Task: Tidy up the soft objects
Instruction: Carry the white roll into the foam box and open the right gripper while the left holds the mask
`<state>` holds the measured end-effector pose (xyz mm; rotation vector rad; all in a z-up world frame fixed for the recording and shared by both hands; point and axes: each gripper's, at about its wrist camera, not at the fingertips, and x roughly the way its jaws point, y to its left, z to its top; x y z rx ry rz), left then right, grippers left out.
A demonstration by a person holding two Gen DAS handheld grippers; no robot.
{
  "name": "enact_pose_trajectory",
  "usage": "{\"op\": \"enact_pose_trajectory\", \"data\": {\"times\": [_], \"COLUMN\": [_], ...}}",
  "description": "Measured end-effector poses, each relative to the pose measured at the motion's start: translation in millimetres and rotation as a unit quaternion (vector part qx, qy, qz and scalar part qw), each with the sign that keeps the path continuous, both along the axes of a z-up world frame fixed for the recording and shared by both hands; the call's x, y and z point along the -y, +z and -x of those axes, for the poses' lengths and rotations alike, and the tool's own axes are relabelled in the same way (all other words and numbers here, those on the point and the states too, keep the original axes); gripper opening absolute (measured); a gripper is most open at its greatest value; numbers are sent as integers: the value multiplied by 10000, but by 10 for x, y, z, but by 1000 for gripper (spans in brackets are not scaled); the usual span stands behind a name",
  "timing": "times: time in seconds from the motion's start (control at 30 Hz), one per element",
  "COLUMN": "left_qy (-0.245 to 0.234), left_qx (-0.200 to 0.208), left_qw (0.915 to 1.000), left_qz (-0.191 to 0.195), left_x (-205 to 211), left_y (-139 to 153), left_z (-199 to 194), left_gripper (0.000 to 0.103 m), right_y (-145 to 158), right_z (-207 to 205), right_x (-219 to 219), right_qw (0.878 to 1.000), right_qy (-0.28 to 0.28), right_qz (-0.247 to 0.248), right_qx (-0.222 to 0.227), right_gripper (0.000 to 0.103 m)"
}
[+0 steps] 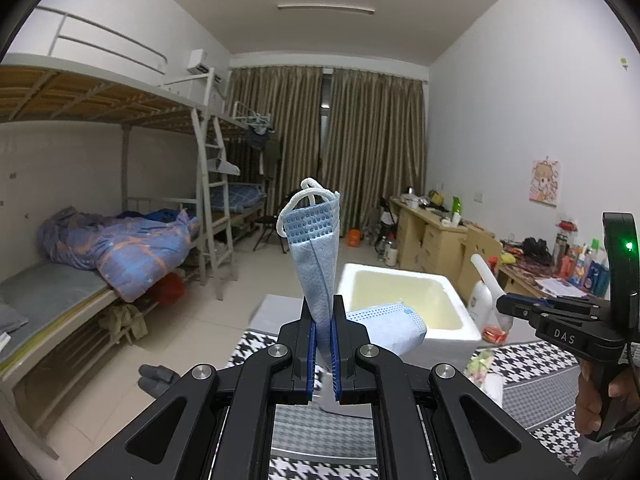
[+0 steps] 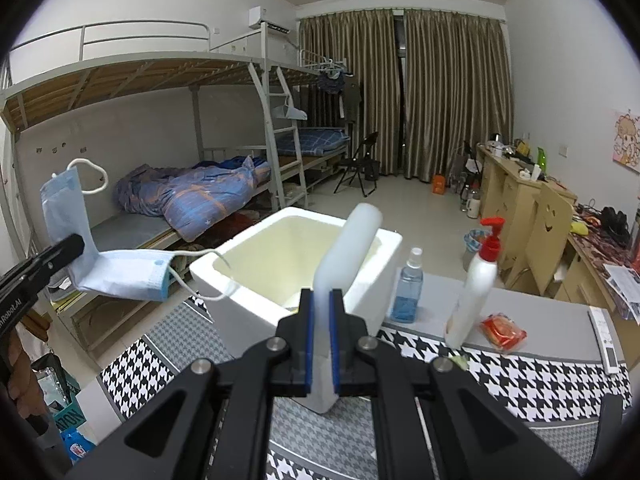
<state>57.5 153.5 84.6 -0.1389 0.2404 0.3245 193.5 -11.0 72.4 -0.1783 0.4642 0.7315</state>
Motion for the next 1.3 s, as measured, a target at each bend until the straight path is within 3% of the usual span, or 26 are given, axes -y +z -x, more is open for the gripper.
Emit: {"op": "enact_pose_trajectory", "data": {"times": [0.4,1.0,1.27,1.3], "left_qy": [364,405,399,398], "left_qx": [-7,-120,-123,-125], "left_qw": [9993,9990,9990,9990], "left_qz": [97,172,182,178], "left_x": [-270,-342,-340,-338], "left_y": [-68,-139,-128,-128], "left_z": [167,136,145,142], "left_gripper": [6,6,6,6], "right_y": [-8,-110,-110,-111], "right_z": [-32,-291,-372,-376], "right_x": [-365,-617,-633,-631], "right_qw": [9998,9992,9993,9993], "right_qy": [168,53,-22,12], "right_qz": [111,243,255,239], "right_qx": [-62,-308,-271,-282], "right_gripper": [9,10,13,18]}}
